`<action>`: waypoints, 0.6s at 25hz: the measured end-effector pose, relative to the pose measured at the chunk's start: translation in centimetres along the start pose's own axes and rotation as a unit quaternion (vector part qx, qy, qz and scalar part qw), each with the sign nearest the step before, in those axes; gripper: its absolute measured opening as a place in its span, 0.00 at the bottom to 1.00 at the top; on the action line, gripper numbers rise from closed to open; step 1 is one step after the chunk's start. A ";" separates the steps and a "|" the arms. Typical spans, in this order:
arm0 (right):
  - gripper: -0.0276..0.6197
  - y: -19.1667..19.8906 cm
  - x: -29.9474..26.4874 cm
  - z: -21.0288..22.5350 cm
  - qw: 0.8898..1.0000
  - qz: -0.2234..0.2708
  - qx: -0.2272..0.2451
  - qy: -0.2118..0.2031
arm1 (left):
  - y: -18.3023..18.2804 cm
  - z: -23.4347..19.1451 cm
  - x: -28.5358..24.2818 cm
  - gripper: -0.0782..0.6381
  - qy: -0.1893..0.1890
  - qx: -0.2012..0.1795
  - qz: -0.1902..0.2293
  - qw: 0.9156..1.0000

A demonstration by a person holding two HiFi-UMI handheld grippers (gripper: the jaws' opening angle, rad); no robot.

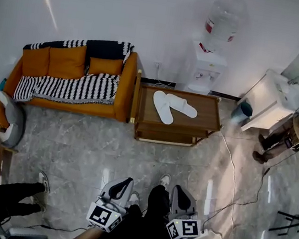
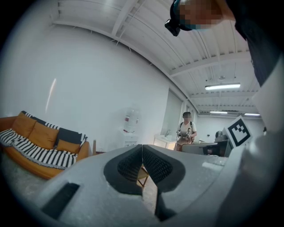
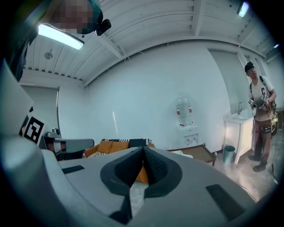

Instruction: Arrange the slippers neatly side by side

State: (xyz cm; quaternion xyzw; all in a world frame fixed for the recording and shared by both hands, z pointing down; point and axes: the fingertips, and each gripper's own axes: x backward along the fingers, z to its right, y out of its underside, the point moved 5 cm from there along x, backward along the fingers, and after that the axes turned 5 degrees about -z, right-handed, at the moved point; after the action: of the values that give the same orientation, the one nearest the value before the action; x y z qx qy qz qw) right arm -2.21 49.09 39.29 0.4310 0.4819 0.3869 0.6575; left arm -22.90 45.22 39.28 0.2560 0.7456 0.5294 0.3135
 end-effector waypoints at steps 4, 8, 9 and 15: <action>0.06 -0.7 -2.1 0.4 1.000 0.005 0.007 -0.008 | -0.1 -1.2 -0.8 0.13 -0.007 0.004 0.002 1.000; 0.06 -1.3 -4.2 1.5 1.000 0.003 0.010 -0.017 | -0.6 -2.1 -2.7 0.13 -0.013 0.004 0.001 1.000; 0.06 -1.6 -4.8 1.9 1.000 0.002 0.011 -0.018 | -0.8 -2.3 -3.4 0.13 -0.013 0.005 0.001 1.000; 0.06 -3.3 -8.7 5.6 1.000 0.000 0.011 -0.021 | -2.0 -3.1 -8.8 0.13 -0.011 0.004 -0.001 1.000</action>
State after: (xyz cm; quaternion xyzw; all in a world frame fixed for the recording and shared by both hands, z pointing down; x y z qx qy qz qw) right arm 1.43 38.90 39.74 0.4462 0.4725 0.3725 0.6625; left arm -19.35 36.36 39.92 0.2624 0.7444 0.5231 0.3215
